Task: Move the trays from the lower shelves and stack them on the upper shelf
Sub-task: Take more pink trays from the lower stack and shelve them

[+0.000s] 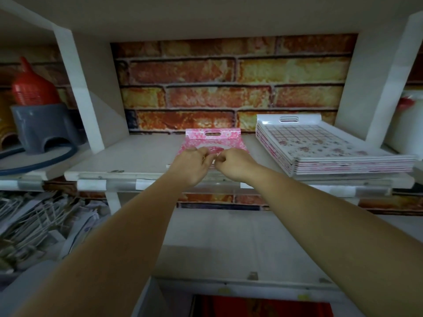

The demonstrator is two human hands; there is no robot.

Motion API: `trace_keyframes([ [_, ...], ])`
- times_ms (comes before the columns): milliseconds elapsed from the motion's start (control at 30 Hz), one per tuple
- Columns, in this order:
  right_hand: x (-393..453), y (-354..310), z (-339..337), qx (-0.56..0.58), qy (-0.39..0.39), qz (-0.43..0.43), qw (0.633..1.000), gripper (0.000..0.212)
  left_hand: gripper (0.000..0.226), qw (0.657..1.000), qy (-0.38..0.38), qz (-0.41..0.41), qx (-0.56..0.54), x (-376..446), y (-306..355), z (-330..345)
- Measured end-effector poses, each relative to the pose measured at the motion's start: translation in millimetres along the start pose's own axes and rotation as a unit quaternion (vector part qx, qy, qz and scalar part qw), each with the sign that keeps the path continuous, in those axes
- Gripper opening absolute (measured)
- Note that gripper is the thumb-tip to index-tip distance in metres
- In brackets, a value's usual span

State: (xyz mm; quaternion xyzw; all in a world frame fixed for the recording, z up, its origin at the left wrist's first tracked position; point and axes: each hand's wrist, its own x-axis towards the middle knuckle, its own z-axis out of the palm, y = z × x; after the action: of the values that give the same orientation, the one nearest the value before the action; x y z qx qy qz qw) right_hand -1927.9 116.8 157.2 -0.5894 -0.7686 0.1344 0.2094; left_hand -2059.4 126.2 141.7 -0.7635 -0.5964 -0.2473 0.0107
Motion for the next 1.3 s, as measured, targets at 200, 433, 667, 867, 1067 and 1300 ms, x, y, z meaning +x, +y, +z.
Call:
trace_keyframes([
  [200,-36,-13,6,0.033,0.023,-0.011,0.999,0.021,0.031,0.999,0.009,-0.034,0.022,-47,-1,-16],
  [433,-99,-23,20,0.044,-0.035,-0.054,0.997,0.027,0.028,0.991,0.017,-0.121,0.053,-131,7,-48],
  [667,-176,-27,32,0.05,-0.096,-0.118,0.987,0.027,0.026,0.974,-0.004,-0.21,0.081,-236,27,-60],
  [867,-214,-60,38,0.058,-0.128,-0.16,0.977,0.034,0.025,0.966,-0.006,-0.235,0.108,-305,35,-82],
  [1067,-232,-117,57,0.055,-0.161,-0.213,0.962,0.027,0.027,0.951,0.015,-0.278,0.139,-350,8,-120],
  [1300,-232,-222,124,0.061,-0.175,-0.251,0.95,0.031,0.026,0.935,0.023,-0.313,0.163,-409,-86,-154],
])
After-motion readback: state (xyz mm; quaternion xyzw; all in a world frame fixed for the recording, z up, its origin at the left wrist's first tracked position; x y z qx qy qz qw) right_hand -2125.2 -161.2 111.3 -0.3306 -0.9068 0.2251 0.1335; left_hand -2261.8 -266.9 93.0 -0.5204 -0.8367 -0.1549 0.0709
